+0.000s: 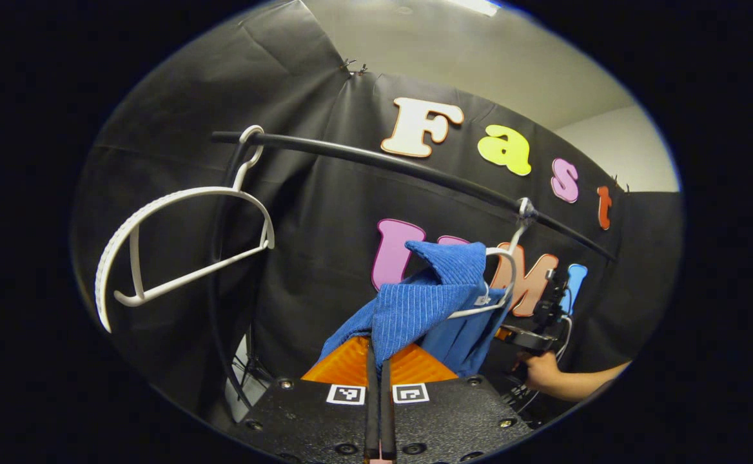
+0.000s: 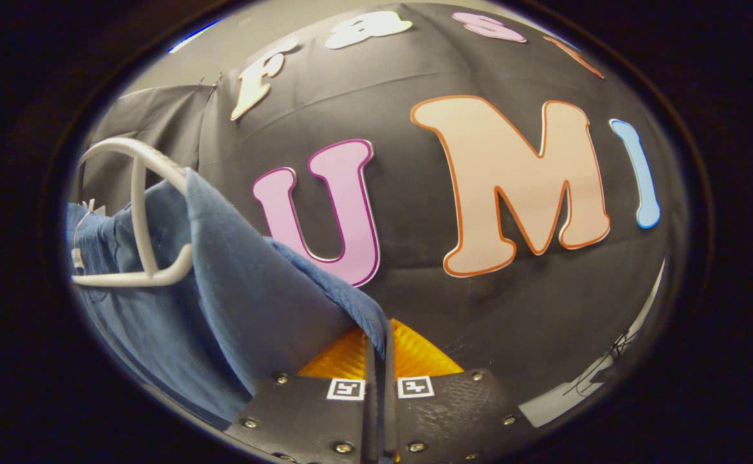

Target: Grasp the clothes on the hanger with both hands and then place them into the laundry hamper below.

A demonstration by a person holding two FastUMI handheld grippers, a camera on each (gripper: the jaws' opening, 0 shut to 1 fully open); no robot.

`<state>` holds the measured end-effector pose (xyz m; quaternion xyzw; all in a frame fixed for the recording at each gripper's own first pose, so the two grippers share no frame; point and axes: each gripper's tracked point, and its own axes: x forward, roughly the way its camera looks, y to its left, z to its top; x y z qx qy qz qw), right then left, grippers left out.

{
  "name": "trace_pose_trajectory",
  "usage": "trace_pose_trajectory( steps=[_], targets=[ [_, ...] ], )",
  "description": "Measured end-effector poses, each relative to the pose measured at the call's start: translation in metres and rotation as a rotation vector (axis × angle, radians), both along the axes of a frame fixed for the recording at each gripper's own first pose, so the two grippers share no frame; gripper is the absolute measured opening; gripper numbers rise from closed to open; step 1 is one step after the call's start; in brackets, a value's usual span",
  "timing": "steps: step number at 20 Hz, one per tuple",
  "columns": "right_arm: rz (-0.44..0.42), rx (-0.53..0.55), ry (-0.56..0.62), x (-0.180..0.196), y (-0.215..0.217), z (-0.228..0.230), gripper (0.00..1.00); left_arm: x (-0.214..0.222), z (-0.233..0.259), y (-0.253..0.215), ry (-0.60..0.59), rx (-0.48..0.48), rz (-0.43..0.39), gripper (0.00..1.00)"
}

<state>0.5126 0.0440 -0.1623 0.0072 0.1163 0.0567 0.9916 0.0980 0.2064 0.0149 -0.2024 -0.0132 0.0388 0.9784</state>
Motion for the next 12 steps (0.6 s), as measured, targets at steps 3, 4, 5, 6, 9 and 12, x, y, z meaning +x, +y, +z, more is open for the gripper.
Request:
trace_pose_trajectory(
  steps=[3, 4, 5, 6, 9, 12],
  targets=[
    [0.039, -0.077, 0.031, -0.001, 0.006, -0.019, 0.05, -0.021, -0.017, -0.028, 0.061, 0.192, -0.174, 0.02],
    [0.045, -0.089, 0.035, 0.001, 0.008, -0.025, 0.04, -0.021, -0.027, -0.034, 0.099, 0.261, -0.204, 0.01],
    [0.05, -0.098, 0.05, 0.001, 0.01, -0.032, 0.04, -0.02, -0.031, -0.044, 0.118, 0.314, -0.221, 0.03],
    [0.056, -0.094, 0.071, 0.003, 0.011, -0.044, 0.05, -0.018, -0.034, -0.052, 0.135, 0.357, -0.231, 0.01],
    [0.036, -0.02, 0.145, 0.001, 0.006, -0.073, 0.05, -0.016, -0.025, -0.053, 0.134, 0.431, -0.191, 0.02],
    [0.014, 0.047, 0.109, -0.007, -0.009, -0.058, 0.04, -0.005, -0.018, -0.021, 0.129, 0.379, -0.085, 0.02]
  ],
)
